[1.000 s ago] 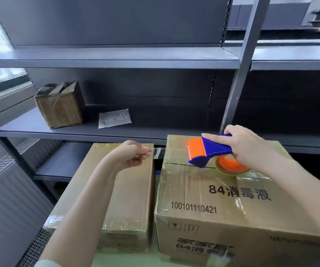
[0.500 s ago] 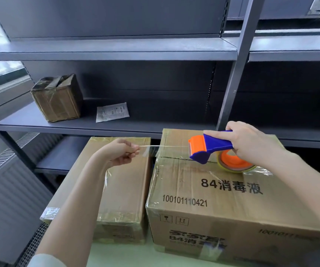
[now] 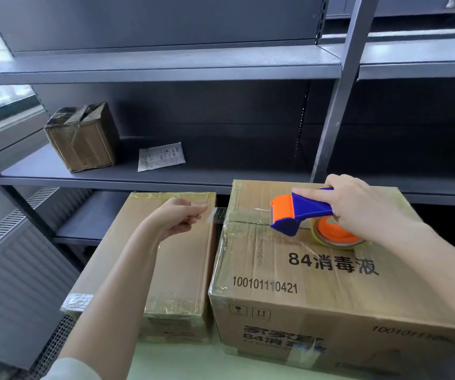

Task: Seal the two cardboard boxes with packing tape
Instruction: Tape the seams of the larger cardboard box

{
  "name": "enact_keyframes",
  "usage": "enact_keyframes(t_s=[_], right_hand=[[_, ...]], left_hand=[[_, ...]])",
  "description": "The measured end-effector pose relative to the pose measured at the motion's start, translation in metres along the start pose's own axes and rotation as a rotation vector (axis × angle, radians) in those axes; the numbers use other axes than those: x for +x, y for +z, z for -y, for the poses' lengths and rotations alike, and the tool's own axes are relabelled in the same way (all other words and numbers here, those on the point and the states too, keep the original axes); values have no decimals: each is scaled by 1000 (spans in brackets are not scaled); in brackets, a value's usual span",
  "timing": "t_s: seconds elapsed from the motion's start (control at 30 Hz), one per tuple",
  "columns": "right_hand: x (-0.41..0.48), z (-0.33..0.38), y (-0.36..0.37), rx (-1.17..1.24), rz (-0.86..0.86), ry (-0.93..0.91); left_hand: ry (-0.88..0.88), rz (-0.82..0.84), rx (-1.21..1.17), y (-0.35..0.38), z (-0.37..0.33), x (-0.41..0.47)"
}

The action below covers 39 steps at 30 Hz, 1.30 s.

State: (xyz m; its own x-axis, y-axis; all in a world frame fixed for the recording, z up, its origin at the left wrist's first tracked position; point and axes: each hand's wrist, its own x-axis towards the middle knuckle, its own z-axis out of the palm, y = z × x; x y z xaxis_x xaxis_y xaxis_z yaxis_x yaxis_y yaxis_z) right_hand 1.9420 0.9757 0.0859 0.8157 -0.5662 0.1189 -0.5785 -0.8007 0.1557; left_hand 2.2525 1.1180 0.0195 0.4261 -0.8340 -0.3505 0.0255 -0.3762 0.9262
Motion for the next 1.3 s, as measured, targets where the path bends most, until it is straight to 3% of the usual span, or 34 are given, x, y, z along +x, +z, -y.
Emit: enact_keyframes(t_s=[0.5,0.73,0.93,1.07,1.2,1.3], right_hand=[[-4,-5,3,-4,8,16],[-5,-3,2,-1,18,27],[-3,-2,0,6,13,12],[-6,0,0,-15,10,11],[-7,4,-1,-15,-5,-4],[-7,3,-2,4,-17,-6]], left_hand=[[-32,36,-81,26,34,8],[-54,69,-254,68,47,-3],[65,-35,6,73,41,-9],[22,-122,212,79,50,-14],[327,-371,293,73,33,-20],[494,-329,307,73,8,-30]])
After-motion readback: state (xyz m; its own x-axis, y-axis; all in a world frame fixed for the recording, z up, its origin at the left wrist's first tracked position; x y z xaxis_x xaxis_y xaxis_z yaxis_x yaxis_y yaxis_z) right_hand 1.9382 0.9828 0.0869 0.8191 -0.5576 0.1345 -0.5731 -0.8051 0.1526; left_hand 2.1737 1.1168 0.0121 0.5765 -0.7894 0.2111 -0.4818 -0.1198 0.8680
